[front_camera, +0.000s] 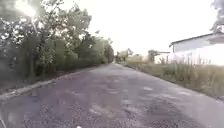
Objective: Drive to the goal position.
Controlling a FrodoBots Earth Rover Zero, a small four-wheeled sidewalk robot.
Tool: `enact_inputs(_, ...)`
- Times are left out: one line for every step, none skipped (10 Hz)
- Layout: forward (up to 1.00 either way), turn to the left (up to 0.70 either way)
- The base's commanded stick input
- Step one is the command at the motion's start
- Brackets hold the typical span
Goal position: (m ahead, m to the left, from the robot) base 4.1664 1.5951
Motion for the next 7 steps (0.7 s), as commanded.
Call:
enact_inputs(1.0,0.0)
enact_inputs(1.0,0.0)
enact_inputs(1.0,0.0)
enact_inputs(1.0,0.0)
enact_inputs(1.0,0.0)
enact_inputs(1.0,0.0)
enact_inputs(1.0,0.0)
